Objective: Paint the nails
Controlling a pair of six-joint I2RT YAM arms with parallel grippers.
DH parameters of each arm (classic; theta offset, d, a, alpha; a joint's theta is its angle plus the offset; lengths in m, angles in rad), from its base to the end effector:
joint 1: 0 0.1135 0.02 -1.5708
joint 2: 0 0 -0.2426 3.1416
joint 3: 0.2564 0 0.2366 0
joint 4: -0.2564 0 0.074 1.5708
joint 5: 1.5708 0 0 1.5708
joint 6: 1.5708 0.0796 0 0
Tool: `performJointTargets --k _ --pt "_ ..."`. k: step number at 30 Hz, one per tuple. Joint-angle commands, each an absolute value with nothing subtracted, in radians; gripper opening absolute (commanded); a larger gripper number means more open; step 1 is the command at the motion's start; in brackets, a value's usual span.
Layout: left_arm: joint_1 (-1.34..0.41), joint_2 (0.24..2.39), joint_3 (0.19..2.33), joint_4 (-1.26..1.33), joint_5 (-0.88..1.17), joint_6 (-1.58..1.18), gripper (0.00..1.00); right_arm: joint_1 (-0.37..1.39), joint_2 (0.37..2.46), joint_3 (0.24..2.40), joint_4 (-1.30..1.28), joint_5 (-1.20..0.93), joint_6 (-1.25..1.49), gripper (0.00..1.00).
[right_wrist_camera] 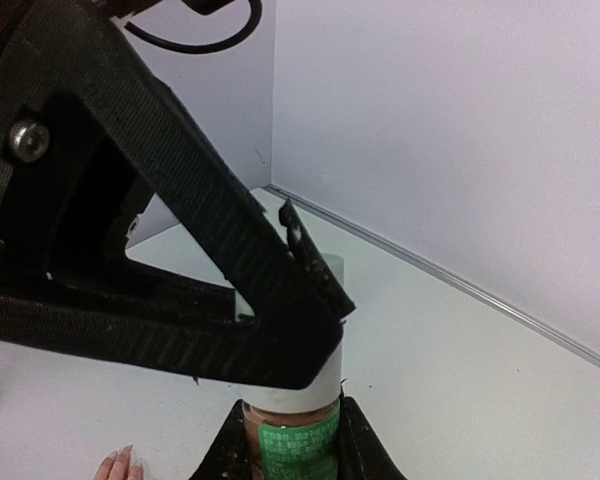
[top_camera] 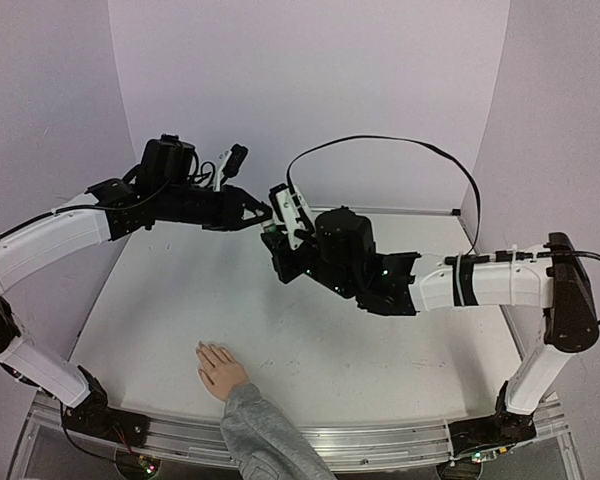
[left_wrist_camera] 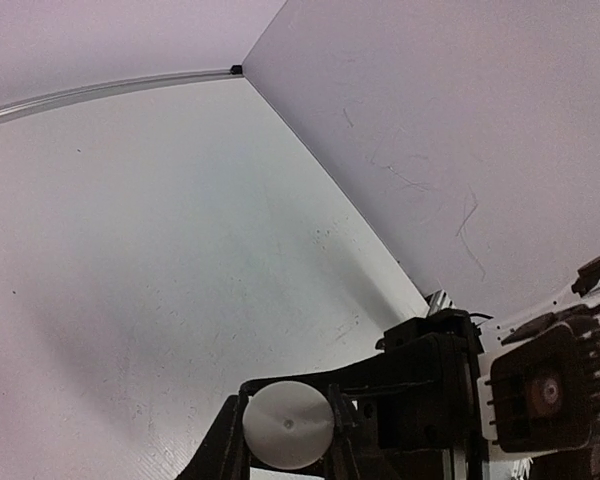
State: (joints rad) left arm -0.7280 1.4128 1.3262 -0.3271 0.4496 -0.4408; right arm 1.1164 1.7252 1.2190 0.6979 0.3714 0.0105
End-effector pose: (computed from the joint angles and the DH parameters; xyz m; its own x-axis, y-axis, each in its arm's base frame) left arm 0.2371 -0.2577 0.3345 -0.6538 0.0680 -0.7536 0.6826 0.4827 -0.5487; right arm 0.2156 0.3755 0.3230 0.0765 0.1788 -0.9809 -0.6817 0.7273 0.0795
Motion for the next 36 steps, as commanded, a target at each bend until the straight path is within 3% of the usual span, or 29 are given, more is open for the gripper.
performJointTargets --k 1,5,8,11,16,19,25,28,32,36 --pt "-0.764 1.376 1.304 -0.239 0.803 -0.297 0.03 1.023 1.612 1.213 0.827 -0.124 0.053 0.0" --pt "-0.764 1.34 1.287 -0.233 0.998 -0.165 0.01 0.908 1.585 1.178 0.941 -0.839 0.109 0.0" --pt "-0.764 1.33 1.288 -0.232 1.131 -0.117 0.01 0.898 1.586 1.172 1.021 -1.074 0.169 0.0" --pt "-0.765 1.331 1.279 -0.233 1.203 -0.092 0.0 0.897 1.571 1.145 1.117 -1.14 0.243 0.0" --pt "-0.765 1.328 1.263 -0.233 1.201 -0.069 0.0 0.897 1.541 1.114 1.14 -1.073 0.258 0.0" --pt "-0.764 1.304 1.26 -0.233 1.092 -0.08 0.04 0.896 1.534 1.097 1.135 -1.017 0.254 0.0" --pt "-0.743 1.246 1.24 -0.246 0.906 -0.159 0.55 0.893 1.514 1.065 0.996 -0.793 0.144 0.0" --pt "-0.739 1.194 1.204 -0.247 0.861 -0.175 0.74 0.893 1.503 1.047 0.961 -0.644 0.113 0.0" --pt "-0.739 1.146 1.176 -0.247 0.812 -0.211 0.82 0.896 1.505 1.044 0.923 -0.443 0.096 0.0" --pt "-0.739 1.148 1.19 -0.244 0.646 -0.316 0.91 0.965 1.522 1.054 0.883 0.008 0.041 0.0"
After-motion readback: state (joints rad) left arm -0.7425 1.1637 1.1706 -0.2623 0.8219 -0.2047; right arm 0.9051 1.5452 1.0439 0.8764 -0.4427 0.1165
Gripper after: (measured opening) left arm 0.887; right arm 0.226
